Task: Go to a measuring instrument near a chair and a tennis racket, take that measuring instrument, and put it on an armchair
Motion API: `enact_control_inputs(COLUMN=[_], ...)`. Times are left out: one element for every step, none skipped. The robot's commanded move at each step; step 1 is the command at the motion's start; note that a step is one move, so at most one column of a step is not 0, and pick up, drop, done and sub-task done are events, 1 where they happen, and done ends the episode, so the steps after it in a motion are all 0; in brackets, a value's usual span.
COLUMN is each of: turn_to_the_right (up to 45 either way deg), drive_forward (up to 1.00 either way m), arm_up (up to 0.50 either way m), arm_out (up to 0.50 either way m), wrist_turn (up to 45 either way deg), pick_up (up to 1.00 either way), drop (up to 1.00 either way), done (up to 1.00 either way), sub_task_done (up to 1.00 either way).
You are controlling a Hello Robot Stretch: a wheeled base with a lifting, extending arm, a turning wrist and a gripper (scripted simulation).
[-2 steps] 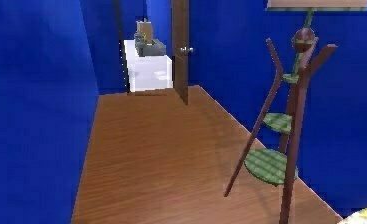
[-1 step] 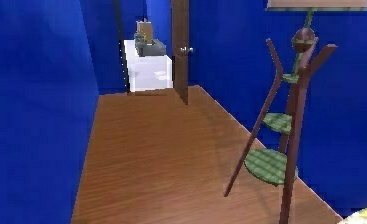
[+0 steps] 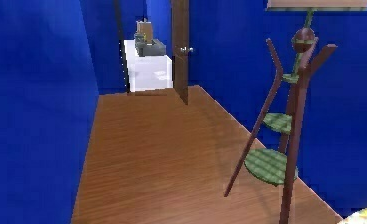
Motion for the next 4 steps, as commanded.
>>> enact_control_inputs(turn_to_the_right=[0.0,0.0,0.0,0.0], drive_forward=[0.00,0.00,0.00,0.00], arm_up=[0.00,0.10,0.00,0.00], arm_out=[0.00,0.00,-0.08,0.00], wrist_turn=[0.0,0.0,0.0,0.0], pick_up=[0.00,0.00,0.00,0.00], drop=[1.00,0.00,0.00,0.00], done=[0.00,0.00,0.00,1.00], sub_task_done=[0.00,0.00,0.00,0.00])
